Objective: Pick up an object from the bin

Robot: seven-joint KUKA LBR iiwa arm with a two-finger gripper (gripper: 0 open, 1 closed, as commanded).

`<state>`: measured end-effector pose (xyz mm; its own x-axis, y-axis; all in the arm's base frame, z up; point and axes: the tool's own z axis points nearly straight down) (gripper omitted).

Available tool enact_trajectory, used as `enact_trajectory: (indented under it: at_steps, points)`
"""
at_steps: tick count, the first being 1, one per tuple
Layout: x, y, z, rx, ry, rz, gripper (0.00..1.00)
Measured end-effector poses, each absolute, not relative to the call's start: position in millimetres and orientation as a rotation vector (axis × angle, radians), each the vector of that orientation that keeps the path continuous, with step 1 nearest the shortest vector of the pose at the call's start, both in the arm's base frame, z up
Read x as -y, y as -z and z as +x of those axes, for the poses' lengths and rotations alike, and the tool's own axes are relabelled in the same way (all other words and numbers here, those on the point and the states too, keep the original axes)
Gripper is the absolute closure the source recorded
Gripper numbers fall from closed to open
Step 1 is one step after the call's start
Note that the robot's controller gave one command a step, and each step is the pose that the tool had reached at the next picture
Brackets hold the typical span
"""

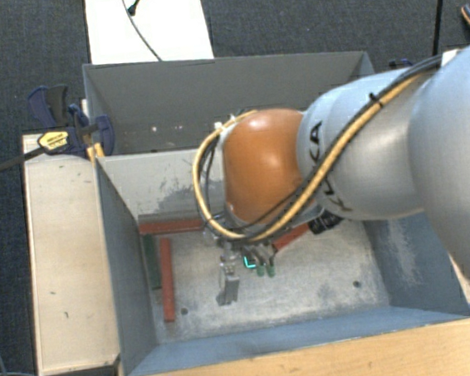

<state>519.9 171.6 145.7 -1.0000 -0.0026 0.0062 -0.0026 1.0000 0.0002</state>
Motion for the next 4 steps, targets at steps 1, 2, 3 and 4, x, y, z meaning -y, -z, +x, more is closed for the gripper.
enact_trajectory:
  at_steps: [1, 2, 3, 4]
  points:
    - [-109, -135, 564.0, 3.143, -0.003, 0.156, 0.00]
    - [-66, -71, 586.7, 3.133, -0.003, 0.185, 0.00]
    - [-70, -74, 587.4, 3.138, 0.002, 0.185, 1.00]
    - [-55, -155, 583.5, 3.102, -0.001, 0.548, 1.00]
